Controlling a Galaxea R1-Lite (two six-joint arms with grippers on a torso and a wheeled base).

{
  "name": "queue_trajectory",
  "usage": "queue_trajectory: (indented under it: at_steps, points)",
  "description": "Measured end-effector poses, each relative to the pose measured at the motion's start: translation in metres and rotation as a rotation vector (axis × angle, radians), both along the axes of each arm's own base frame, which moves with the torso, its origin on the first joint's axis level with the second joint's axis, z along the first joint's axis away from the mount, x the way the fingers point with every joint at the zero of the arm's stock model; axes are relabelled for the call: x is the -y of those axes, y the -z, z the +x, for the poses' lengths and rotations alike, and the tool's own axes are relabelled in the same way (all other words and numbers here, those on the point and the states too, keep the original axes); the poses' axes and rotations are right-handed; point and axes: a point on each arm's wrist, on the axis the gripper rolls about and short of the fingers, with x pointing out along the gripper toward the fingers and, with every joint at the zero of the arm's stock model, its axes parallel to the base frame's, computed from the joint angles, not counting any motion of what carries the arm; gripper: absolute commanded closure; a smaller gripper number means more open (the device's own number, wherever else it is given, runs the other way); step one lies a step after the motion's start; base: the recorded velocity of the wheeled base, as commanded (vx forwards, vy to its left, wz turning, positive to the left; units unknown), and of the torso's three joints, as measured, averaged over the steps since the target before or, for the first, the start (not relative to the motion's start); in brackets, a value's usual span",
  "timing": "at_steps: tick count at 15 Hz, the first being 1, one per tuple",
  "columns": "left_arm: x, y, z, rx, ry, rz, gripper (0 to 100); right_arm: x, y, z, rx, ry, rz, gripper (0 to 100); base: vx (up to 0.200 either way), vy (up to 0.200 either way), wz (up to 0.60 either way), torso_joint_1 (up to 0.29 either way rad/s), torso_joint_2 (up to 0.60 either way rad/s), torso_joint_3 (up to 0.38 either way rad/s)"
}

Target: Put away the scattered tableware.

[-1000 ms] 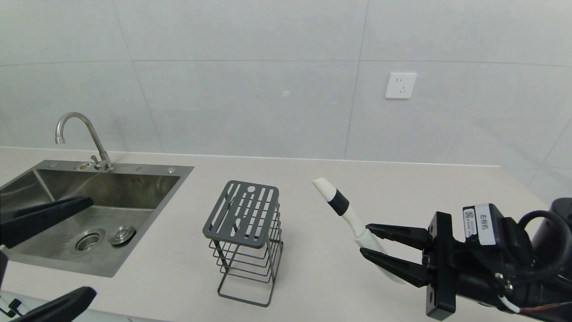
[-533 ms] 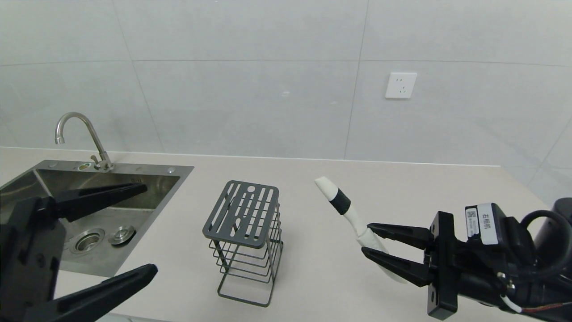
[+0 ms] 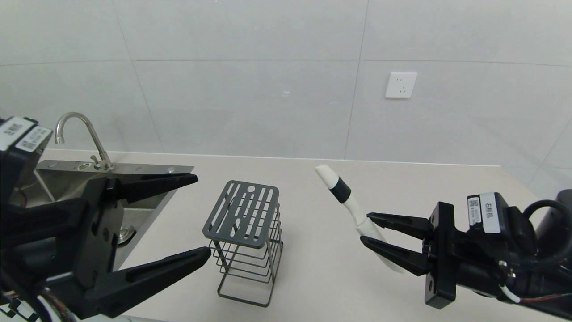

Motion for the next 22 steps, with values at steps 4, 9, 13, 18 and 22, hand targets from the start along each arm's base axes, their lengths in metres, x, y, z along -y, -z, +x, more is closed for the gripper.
queue_trajectory:
  at_steps: [4, 9, 13, 18, 22]
  points:
    - [0.024, -0.001, 0.018, -0.014, 0.070, -0.002, 0, -0.001, -0.005, 0.003, 0.019, 0.001, 0.013, 100, 0.000, 0.000, 0.00, 0.000, 0.00, 0.000]
    - [0.058, -0.003, 0.046, -0.161, 0.146, -0.173, 0, -0.001, -0.010, 0.002, 0.041, 0.004, 0.029, 100, 0.000, 0.000, 0.00, 0.000, 0.00, 0.000]
    - [0.086, 0.012, 0.069, -0.131, 0.196, -0.264, 0, 0.001, -0.022, 0.007, 0.081, 0.026, 0.057, 100, 0.000, 0.000, 0.00, 0.000, 0.00, 0.000]
    - [0.116, 0.033, 0.081, -0.139, 0.245, -0.272, 0, 0.001, -0.030, 0.010, 0.110, 0.030, 0.077, 100, 0.000, 0.000, 0.00, 0.000, 0.00, 0.000]
    - [0.127, 0.034, 0.089, -0.098, 0.238, -0.310, 0, -0.001, -0.032, 0.010, 0.116, 0.026, 0.083, 100, 0.000, 0.000, 0.00, 0.000, 0.00, 0.000]
